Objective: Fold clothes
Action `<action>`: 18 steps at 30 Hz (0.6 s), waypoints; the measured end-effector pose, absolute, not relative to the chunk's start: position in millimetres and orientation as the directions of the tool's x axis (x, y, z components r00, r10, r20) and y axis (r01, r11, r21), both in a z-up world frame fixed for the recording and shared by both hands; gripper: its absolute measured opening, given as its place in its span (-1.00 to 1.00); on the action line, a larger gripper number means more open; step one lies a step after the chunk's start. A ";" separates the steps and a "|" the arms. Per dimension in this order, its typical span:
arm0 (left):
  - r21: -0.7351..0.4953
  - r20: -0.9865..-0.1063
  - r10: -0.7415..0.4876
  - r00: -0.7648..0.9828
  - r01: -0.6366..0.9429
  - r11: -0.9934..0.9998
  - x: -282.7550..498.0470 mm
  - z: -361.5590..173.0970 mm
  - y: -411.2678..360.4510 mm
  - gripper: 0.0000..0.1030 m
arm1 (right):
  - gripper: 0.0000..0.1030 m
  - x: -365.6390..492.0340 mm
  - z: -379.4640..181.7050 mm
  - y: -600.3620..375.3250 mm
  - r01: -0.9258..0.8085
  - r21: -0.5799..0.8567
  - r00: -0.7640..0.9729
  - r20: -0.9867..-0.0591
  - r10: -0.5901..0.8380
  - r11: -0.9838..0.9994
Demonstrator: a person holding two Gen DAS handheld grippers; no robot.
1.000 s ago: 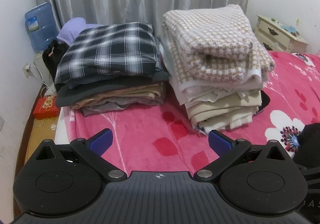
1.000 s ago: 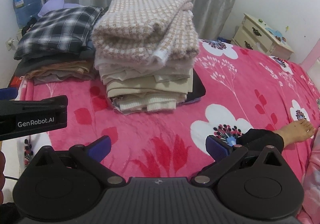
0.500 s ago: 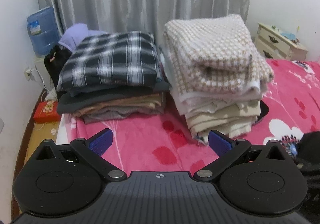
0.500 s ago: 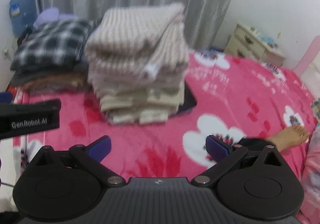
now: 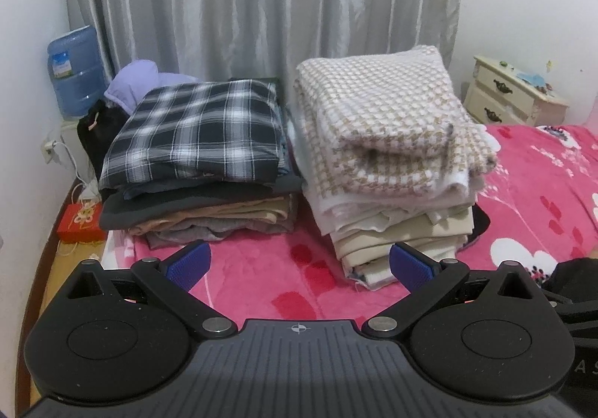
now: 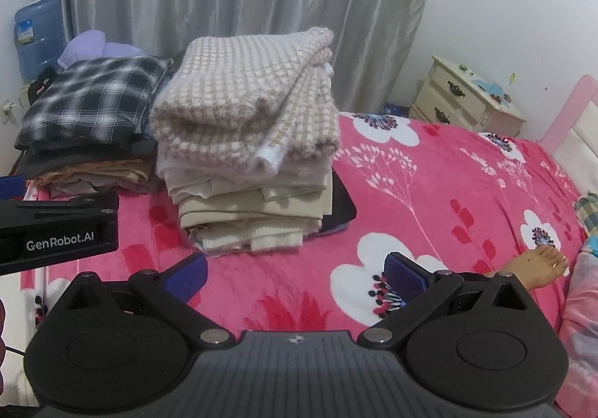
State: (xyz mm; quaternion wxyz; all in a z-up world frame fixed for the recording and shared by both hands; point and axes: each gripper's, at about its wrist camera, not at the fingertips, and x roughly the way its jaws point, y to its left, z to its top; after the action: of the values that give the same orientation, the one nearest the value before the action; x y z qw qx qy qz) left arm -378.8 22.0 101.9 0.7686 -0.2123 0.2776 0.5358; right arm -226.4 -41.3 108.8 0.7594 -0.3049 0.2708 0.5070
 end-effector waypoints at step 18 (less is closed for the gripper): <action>-0.021 -0.667 0.697 0.264 -0.942 0.336 -379.1 99.9 17.7 1.00 | 1.00 -230.0 104.8 -44.9 -0.936 -0.184 0.334 -0.731 0.595 0.298</action>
State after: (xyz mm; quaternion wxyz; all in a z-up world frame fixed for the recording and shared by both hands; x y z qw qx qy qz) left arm -379.1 17.7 99.9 0.7656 -0.2137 0.2864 0.5350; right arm -230.0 -44.9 104.8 0.7565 -0.3074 0.2773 0.5062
